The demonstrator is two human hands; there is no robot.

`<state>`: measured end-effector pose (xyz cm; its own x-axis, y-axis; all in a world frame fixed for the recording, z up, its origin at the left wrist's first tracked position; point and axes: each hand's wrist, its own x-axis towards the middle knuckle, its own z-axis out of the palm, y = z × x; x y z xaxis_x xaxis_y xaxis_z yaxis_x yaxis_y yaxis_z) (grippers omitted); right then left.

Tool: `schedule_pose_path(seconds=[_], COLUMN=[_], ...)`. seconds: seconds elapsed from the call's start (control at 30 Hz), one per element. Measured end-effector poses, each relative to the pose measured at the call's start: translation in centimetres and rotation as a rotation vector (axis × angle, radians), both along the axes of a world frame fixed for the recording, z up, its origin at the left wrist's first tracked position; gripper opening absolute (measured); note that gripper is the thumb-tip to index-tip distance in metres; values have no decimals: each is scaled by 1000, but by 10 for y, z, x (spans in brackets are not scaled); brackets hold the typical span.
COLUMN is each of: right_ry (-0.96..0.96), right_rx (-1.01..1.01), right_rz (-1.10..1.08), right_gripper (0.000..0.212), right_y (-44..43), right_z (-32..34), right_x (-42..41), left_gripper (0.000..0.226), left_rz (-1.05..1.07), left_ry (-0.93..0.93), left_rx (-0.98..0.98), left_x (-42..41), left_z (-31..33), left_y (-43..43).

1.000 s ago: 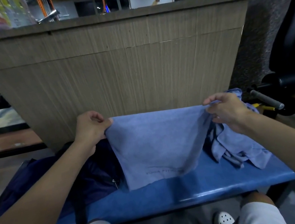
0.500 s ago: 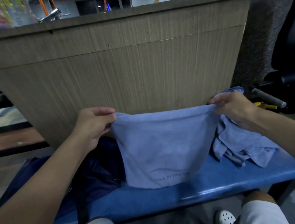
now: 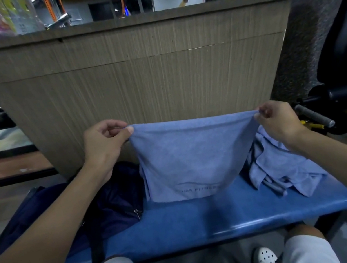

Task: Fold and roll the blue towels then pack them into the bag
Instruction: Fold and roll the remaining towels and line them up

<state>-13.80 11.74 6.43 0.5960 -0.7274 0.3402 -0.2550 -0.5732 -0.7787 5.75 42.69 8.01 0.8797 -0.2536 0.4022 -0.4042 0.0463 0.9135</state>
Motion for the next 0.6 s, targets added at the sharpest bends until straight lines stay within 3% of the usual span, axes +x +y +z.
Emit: schedule_pose_path(seconds=[0.1,0.33,0.6], right_ry=[6,-141,11], right_rx=[-33,113,186], right_rz=[38,83,62], right_gripper=[20,14,26], right_y=[3,9,-1], right_z=[-1,-8,-37], right_x=[-6,-18,-2], left_gripper=[18,19,11], left_rz=[-13,-9,18], left_ry=[0,37,108], left_rx=[-39,-49,120], left_x=[-3,-4,19], left_z=[-4,-17,-58], left_y=[2,8,-12])
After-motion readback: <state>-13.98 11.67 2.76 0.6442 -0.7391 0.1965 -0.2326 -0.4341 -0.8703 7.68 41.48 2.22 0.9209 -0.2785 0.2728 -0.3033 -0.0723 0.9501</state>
